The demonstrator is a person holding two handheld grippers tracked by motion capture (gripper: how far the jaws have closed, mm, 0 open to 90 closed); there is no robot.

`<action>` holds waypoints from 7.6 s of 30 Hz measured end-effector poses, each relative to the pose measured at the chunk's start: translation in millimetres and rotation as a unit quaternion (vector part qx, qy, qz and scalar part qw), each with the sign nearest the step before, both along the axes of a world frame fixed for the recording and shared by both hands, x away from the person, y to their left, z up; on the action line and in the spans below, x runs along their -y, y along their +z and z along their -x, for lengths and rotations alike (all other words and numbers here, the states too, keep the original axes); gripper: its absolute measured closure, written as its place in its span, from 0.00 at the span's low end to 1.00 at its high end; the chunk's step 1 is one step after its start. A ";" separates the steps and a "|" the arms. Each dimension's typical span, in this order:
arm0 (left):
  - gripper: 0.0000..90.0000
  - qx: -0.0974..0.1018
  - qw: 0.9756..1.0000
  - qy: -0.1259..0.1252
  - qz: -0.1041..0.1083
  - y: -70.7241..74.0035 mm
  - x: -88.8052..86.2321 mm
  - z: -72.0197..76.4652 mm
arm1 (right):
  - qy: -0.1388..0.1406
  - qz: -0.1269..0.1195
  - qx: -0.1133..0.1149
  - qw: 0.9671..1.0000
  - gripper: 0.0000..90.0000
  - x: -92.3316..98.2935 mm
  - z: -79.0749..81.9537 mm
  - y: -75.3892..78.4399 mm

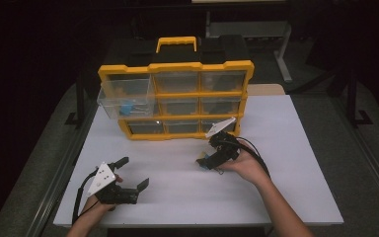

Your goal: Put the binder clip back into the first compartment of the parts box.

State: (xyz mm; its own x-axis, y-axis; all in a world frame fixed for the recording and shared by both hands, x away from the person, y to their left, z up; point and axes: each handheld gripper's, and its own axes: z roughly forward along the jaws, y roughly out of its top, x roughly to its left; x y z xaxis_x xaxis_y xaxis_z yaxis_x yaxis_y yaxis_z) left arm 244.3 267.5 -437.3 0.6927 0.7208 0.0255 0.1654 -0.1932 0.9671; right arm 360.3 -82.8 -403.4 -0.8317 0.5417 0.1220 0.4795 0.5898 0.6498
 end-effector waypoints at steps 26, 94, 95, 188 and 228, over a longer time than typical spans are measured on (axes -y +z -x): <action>0.00 0.001 1.000 -0.003 -0.002 -0.3 0.6 -0.1 | -0.001 0.053 -0.020 0.998 0.24 -7.4 -2.9 -31.4; 0.00 0.000 1.000 -0.004 -0.002 -0.6 1.3 -0.1 | 0.010 0.013 -0.040 0.999 0.54 6.4 -8.4 -5.9; 0.00 0.000 1.000 -0.004 -0.003 -0.6 1.2 -0.2 | 0.011 0.012 -0.038 0.999 0.54 6.7 -8.7 -5.1; 0.00 0.004 1.000 -0.007 -0.002 0.8 0.2 0.2 | 0.087 -0.062 0.025 0.994 0.54 -44.7 -29.2 145.0; 0.00 0.004 1.000 -0.009 -0.003 1.3 -0.2 0.2 | 0.093 -0.094 0.054 0.990 0.54 -74.7 -50.8 226.6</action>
State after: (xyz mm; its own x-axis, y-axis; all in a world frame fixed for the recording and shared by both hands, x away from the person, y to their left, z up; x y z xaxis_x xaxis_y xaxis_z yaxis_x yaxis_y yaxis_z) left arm 244.1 267.8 -436.1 0.7057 0.7075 0.0362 0.1532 -0.2023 0.9673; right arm 411.2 -8.1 -176.8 -0.9287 0.3537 0.1112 0.2954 0.5245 0.7985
